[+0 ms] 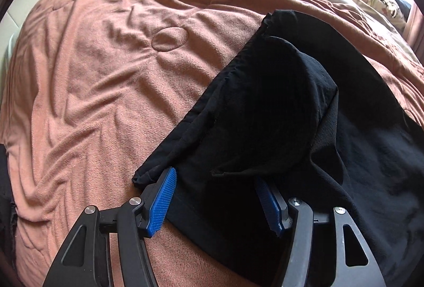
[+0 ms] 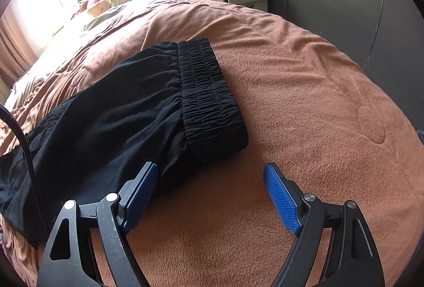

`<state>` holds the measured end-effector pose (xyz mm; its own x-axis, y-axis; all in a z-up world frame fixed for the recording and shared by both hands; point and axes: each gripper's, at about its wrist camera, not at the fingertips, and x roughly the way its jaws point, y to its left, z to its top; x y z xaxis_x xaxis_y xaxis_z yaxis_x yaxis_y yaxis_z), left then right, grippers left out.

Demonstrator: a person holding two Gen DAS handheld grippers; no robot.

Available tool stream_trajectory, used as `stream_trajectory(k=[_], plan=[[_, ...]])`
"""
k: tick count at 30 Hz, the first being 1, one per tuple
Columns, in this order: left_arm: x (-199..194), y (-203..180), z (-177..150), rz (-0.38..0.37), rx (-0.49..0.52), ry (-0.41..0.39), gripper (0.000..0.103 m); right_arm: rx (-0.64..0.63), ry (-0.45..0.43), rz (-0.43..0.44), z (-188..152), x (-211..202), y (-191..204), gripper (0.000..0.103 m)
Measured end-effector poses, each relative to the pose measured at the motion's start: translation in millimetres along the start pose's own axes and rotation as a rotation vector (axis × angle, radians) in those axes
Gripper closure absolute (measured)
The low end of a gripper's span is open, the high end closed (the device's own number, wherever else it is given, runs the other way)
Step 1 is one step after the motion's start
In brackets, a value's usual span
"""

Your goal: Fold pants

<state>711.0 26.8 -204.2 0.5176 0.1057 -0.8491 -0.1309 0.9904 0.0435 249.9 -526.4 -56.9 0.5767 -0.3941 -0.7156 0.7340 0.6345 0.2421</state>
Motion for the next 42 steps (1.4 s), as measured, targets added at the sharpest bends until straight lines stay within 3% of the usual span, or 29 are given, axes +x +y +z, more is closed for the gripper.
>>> stream_trajectory(k=[2, 3, 6, 10, 13, 16, 17, 18, 20, 21, 27, 35, 42], plan=[[0, -3, 1, -0.007, 0.010, -0.011, 0.053, 0.009, 0.006, 0.001, 2, 3, 0, 0.022], [-2, -5, 2, -0.018, 0.020, -0.018, 0.072, 0.010, 0.008, -0.001, 3, 4, 1, 0.022], [-14, -10, 7, 0.053, 0.073, -0.060, 0.092, 0.010, 0.011, -0.006, 5, 9, 1, 0.022], [-36, 6, 14, 0.077, 0.052, -0.106, 0.094, 0.011, 0.006, -0.012, 5, 13, 3, 0.022], [-43, 22, 15, 0.131, 0.011, -0.099, 0.094, 0.010, -0.001, -0.020, 4, 12, 4, 0.022], [-38, 40, 11, 0.126, -0.057, -0.057, 0.087, 0.009, -0.003, -0.020, 2, 10, 5, 0.022], [-35, 45, 11, 0.124, -0.076, -0.035, 0.078, 0.008, -0.002, -0.019, 1, 10, 4, 0.022], [-33, 50, 11, 0.151, -0.087, -0.016, 0.061, 0.010, -0.001, -0.019, 0, 10, 4, 0.022], [-37, 59, 11, 0.175, -0.112, -0.032, 0.043, 0.016, 0.002, -0.012, -1, 10, 1, 0.022], [-40, 63, 10, 0.158, -0.121, -0.050, 0.039, 0.019, 0.002, -0.005, -1, 9, 0, 0.022], [-45, 71, 4, 0.130, -0.120, -0.027, 0.038, 0.050, -0.002, 0.033, -5, 4, -8, 0.022], [-44, 65, -3, 0.087, -0.128, -0.029, 0.038, 0.192, -0.006, 0.137, -12, -3, -26, 0.022], [-39, 54, -13, 0.032, -0.150, -0.011, 0.038, 0.354, -0.008, 0.309, -2, 16, -33, 0.022]])
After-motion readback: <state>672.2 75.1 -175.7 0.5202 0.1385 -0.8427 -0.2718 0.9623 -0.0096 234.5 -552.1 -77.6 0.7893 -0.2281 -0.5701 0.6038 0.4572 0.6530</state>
